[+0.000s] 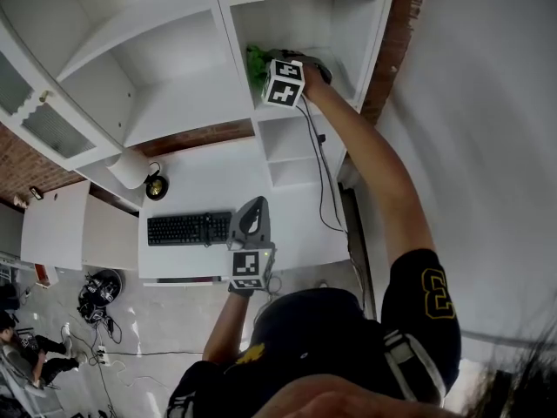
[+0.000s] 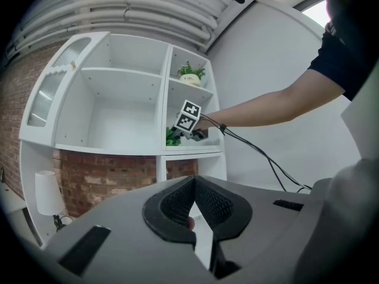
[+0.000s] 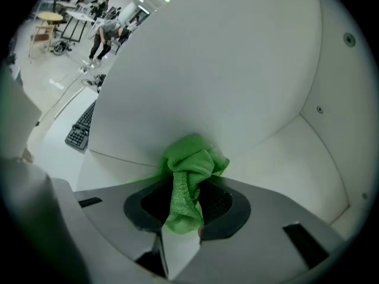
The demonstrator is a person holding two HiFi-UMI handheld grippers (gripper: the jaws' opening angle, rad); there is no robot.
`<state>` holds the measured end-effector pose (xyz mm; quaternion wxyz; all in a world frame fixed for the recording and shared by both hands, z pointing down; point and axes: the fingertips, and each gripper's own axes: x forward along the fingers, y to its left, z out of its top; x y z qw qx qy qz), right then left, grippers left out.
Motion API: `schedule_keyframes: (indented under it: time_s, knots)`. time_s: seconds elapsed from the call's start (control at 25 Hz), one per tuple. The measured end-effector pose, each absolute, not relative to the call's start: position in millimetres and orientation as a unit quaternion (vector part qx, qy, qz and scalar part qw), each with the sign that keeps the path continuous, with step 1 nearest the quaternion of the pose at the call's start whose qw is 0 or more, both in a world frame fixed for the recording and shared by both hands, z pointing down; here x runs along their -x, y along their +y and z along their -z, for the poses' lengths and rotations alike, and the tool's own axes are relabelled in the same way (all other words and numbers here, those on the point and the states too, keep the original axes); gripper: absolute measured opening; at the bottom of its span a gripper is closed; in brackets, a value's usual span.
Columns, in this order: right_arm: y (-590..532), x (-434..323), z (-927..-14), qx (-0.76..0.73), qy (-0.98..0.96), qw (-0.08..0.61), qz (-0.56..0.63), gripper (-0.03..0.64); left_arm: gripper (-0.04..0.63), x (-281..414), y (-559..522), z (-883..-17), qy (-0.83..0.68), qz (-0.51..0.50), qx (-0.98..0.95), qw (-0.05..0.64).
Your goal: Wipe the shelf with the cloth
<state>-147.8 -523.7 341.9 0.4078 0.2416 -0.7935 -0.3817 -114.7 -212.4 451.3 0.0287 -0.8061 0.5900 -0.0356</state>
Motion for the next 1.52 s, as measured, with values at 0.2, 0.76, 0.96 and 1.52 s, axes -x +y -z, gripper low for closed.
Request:
schedule_keyframes:
  time_s: [0.2, 0.76, 0.96, 1.52]
  knots:
    - [-524.5, 151.3, -357.7, -0.242, -0.812, 0.397, 0.352, 0.094, 0.018, 122.3, -215.7, -463.8, 0.596, 0.038, 0.802, 0.01]
    - [-525.2, 154.3, -355.9, -0.248, -0.815, 0.412, 0.322, 0.084, 0.018, 101.6, -217.1, -484.6, 0.563, 0.055, 0.825, -0.003]
    - [-525.2, 152.9, -355.5, -0.257, -0.817, 0.405, 0.32, 0.083, 0.018, 105.4, -213.9, -488.7, 0.564, 0.056, 0.824, -0.008]
    - [-530.1, 147.2, -357.3, -0.269, -0.814, 0.417, 0.302, 0.083, 0.018, 101.3, -212.1, -492.5, 0.555, 0.066, 0.829, -0.009]
